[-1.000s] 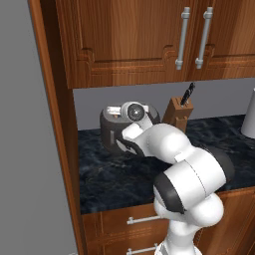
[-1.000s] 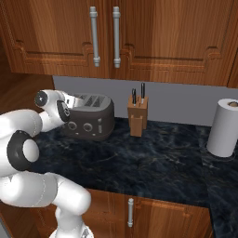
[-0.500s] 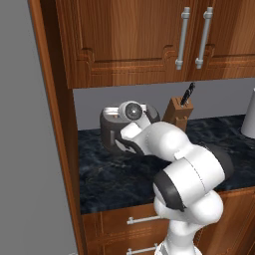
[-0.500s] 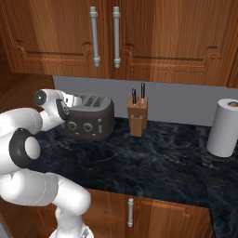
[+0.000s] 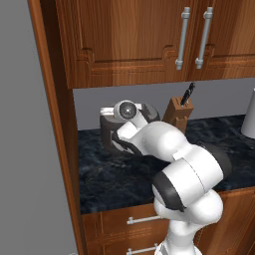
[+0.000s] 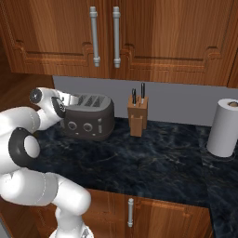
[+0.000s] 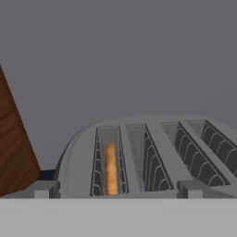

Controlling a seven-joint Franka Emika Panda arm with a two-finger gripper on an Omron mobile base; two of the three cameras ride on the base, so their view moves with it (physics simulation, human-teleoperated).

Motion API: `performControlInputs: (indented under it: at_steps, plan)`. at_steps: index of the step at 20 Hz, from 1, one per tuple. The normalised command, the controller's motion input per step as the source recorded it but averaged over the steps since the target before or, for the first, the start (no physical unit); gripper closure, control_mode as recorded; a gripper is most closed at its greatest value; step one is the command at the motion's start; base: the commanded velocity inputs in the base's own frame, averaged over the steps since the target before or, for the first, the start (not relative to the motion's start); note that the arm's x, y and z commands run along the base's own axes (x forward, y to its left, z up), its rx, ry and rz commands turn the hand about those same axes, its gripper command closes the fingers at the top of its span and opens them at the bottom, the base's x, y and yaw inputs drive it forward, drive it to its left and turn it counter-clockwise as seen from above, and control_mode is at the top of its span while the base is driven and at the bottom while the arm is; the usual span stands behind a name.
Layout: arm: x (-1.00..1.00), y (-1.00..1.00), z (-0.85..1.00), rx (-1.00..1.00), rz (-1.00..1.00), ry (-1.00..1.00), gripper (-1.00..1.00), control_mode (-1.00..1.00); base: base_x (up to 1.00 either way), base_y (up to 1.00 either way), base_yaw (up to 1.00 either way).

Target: Start the toaster. Once the lever pops up, take the bread to the plate on the dining counter.

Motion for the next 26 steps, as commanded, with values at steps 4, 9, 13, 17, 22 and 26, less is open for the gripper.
performControlInputs:
  at_steps: [4,9,13,17,22,26]
  plan:
    - [0.04,0.00,0.00,0.00,0.01,0.00,-1.00,-1.00,0.00,0.00,0.00]
    - [0.07,0.00,0.00,0.00,0.06,0.00,-1.00,-1.00,0.00,0.00,0.00]
    - [0.06,0.00,0.00,0.00,0.10,0.00,-1.00,-1.00,0.00,0.00,0.00]
    - [0.01,0.00,0.00,0.00,0.04,0.00,-1.00,-1.00,0.00,0.00,0.00]
    - [0.00,0.00,0.00,0.00,0.00,0.00,-1.00,-1.00,0.00,0.00,0.00]
    - [0.00,0.00,0.00,0.00,0.00,0.00,-1.00,-1.00,0.00,0.00,0.00]
